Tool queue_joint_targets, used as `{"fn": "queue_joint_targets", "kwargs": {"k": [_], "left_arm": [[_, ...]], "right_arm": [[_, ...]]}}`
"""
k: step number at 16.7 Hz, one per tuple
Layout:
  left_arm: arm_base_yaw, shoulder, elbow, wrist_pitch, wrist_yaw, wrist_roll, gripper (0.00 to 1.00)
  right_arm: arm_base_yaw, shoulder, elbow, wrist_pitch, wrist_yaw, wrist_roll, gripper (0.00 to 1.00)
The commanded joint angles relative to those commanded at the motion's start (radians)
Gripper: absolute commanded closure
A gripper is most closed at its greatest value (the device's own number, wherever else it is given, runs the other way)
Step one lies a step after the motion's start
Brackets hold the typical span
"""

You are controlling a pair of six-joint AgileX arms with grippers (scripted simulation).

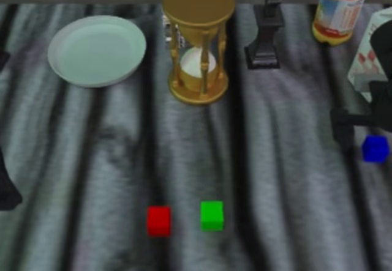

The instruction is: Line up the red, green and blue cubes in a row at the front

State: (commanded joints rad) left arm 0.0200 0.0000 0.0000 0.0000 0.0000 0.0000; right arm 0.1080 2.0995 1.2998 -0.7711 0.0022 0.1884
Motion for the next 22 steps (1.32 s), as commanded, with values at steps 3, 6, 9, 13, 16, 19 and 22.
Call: {"fn": "queue_joint_targets", "kwargs": {"k": [3, 6, 9, 13, 16, 19, 22], "left_arm": [[0.000, 0.000, 0.000, 0.000, 0.000, 0.000, 0.00], [0.000, 0.000, 0.000, 0.000, 0.000, 0.000, 0.00], [0.000, 0.000, 0.000, 0.000, 0.000, 0.000, 0.00], [0.000, 0.000, 0.000, 0.000, 0.000, 0.000, 0.00], [0.000, 0.000, 0.000, 0.000, 0.000, 0.000, 0.00], [0.000, 0.000, 0.000, 0.000, 0.000, 0.000, 0.00], [0.000, 0.000, 0.000, 0.000, 0.000, 0.000, 0.00]], "right_arm": [[0.000, 0.000, 0.000, 0.000, 0.000, 0.000, 0.23], [0.000, 0.000, 0.000, 0.000, 0.000, 0.000, 0.45], [0.000, 0.000, 0.000, 0.000, 0.000, 0.000, 0.68], [0.000, 0.000, 0.000, 0.000, 0.000, 0.000, 0.98], [0.000, 0.000, 0.000, 0.000, 0.000, 0.000, 1.00], [0.000, 0.000, 0.000, 0.000, 0.000, 0.000, 1.00], [-0.002, -0.023, 0.009, -0.009, 0.004, -0.002, 1.00]]}}
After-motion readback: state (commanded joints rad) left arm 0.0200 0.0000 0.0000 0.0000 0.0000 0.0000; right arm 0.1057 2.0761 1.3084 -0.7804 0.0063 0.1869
